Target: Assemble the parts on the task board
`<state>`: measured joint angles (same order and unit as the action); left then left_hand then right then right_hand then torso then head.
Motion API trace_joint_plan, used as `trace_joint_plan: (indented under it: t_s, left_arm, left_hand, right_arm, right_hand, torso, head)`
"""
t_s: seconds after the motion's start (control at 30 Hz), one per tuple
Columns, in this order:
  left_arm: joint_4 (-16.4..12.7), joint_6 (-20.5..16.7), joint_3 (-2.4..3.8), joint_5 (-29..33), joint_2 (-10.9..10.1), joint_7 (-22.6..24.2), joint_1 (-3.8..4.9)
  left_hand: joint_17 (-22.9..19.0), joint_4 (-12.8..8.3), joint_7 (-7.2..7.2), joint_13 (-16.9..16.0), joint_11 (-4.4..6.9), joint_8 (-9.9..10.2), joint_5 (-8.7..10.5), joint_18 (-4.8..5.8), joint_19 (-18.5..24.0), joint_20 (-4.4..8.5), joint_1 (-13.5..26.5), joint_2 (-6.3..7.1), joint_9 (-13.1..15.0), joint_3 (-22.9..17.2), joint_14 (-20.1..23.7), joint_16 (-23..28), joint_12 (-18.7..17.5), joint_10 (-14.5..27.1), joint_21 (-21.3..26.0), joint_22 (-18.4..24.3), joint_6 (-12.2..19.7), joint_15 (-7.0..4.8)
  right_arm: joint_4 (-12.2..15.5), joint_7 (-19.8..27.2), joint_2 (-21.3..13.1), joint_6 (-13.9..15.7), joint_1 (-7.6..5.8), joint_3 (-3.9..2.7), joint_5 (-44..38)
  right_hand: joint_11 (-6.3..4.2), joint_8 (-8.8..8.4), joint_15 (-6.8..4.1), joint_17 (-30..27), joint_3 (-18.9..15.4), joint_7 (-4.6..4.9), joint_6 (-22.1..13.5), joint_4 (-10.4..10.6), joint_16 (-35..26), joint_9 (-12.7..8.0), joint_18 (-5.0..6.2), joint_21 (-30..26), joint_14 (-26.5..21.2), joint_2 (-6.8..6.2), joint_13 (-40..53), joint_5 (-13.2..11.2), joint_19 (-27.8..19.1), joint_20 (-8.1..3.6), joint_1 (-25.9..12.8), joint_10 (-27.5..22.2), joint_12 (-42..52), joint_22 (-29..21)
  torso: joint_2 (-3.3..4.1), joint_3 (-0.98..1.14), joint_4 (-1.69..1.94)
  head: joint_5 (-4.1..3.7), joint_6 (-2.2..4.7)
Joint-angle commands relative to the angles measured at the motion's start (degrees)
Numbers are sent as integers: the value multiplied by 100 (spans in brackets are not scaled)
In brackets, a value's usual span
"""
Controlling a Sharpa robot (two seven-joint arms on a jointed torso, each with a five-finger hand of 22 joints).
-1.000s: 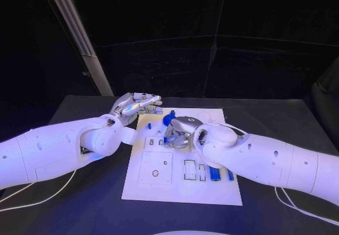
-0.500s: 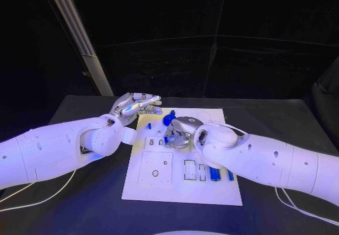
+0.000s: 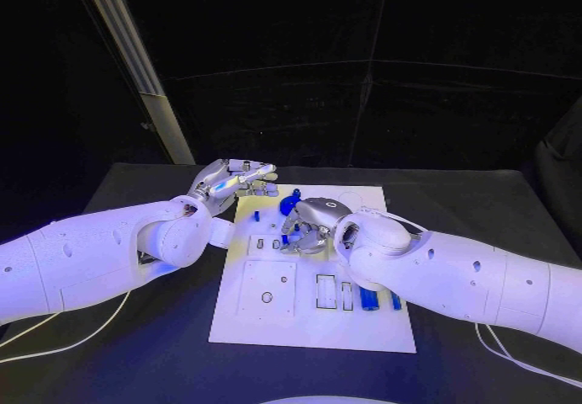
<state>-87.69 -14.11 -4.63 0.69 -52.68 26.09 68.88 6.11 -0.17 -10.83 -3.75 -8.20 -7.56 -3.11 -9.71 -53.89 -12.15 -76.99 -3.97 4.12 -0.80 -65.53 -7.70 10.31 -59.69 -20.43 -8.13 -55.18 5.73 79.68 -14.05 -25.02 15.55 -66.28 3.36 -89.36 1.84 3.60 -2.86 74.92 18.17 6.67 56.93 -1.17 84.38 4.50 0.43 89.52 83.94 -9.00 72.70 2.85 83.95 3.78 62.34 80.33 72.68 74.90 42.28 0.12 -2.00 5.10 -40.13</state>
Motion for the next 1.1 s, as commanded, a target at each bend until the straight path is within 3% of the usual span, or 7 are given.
trace_joint_plan:
  t_s: [0.03, 0.27, 0.43, 0.57, 0.67, 0.8, 1.1]
  left_arm:
    - [-7, 51, 5, -57, 5, -62, 10]
    - [2, -18, 5, -678, -25, -498, 9]
    - [-15, -1, 6, -1270, -85, -1126, 11]
    - [-61, 110, 8, -1827, -140, -1842, 50]
    - [-85, 319, 8, -2289, -147, -2541, 149]
    - [-84, 781, 8, -2908, -105, -3722, 358]
    - [318, 1783, -58, -4367, 424, -5508, 776]
  left_hand:
    - [39, -60, -3, 6, 3, 34, -24, -82, -66, 26, -4, -67, -7, -4, -164, -26, -54, -55, -41, -8, -53, -7]
    - [444, -80, 143, -48, 227, -6, -15, -85, -927, 360, 209, -91, 36, 103, -1360, -589, 60, -571, -646, -260, -297, -366]
    - [1431, 31, 421, -280, 599, -130, 31, -68, -1745, 752, 538, -49, 170, 335, -2129, -1941, 386, -1393, -1502, -707, -669, -744]
    - [4327, 45, 595, -781, 762, -245, 1, 7, -2041, 917, 651, 5, 372, 493, -2195, -4864, 831, -1827, -2458, -1565, -862, -905]
    - [5268, 204, 632, -1152, 785, -321, 12, 125, -2172, 957, 890, -63, 517, 600, -2202, -5717, 1134, -1919, -3194, -2470, -925, -936]
    - [6053, 378, 655, -3655, 861, -582, 42, 147, -1926, 1038, 1088, -231, 1178, 783, -2042, -6400, 3225, -1679, -3950, -3233, -776, -967]
    - [7359, 679, 799, -6185, 920, -1150, 16, 368, -2181, 1036, 1303, -323, 2394, 1287, -2229, -7455, 5415, -1920, -5136, -4841, -575, -1044]
  right_arm:
    - [121, 336, -112, 897, -6, -3, 77]
    - [540, 1558, -633, 1078, -40, -13, 990]
    - [932, 2028, -1128, 778, -197, -15, 1591]
    - [1222, 2164, -1544, 619, -341, -20, 2132]
    - [1333, 2216, -1790, 583, -470, -23, 2608]
    - [1345, 2288, -2073, 639, -674, -26, 3194]
    - [1118, 2298, -2376, 701, -841, -27, 3675]
  right_hand:
    - [-2, 3, 39, 488, -50, -10, -51, 18, -20, -3, -16, -10, 373, -79, -1, -15, 537, 16, 22, -35, -22, 1402]
    - [50, -4, 74, 282, -253, 52, -346, 225, -162, -44, 78, -221, 305, -221, -178, -14, 296, 34, 239, -175, -217, 1025]
    - [82, 9, 98, -5, -625, 79, -437, 420, -386, -29, 182, -491, 208, -208, -467, -14, 17, 71, 576, -401, -536, 592]
    - [65, 58, 98, -56, -669, 60, -346, 492, -440, 2, 204, -557, 194, -158, -556, -13, -37, 71, 713, -458, -631, 501]
    - [43, 86, 85, -183, -660, 37, -261, 511, -536, 24, 239, -652, 161, -90, -752, -12, -123, 62, 759, -577, -836, 356]
    - [26, 61, 67, -524, -637, 23, -237, 477, -815, 33, 314, -880, 64, -3, -1032, -10, -316, 44, 853, -726, -1133, 25]
    - [21, 50, 61, -554, -646, 19, -227, 466, -857, 38, 318, -911, 67, 18, -1046, -10, -322, 38, 862, -702, -1139, -6]
  torso:
    - [-3, 4, -1]
    - [-32, -2, -4]
    - [-76, 9, -10]
    - [-147, 22, -29]
    - [-205, 37, -37]
    - [-293, 59, -50]
    - [-477, 105, -47]
  head:
    - [5, -2]
    - [8, -5]
    - [27, -25]
    - [55, -56]
    - [72, -70]
    - [100, -107]
    - [128, -206]
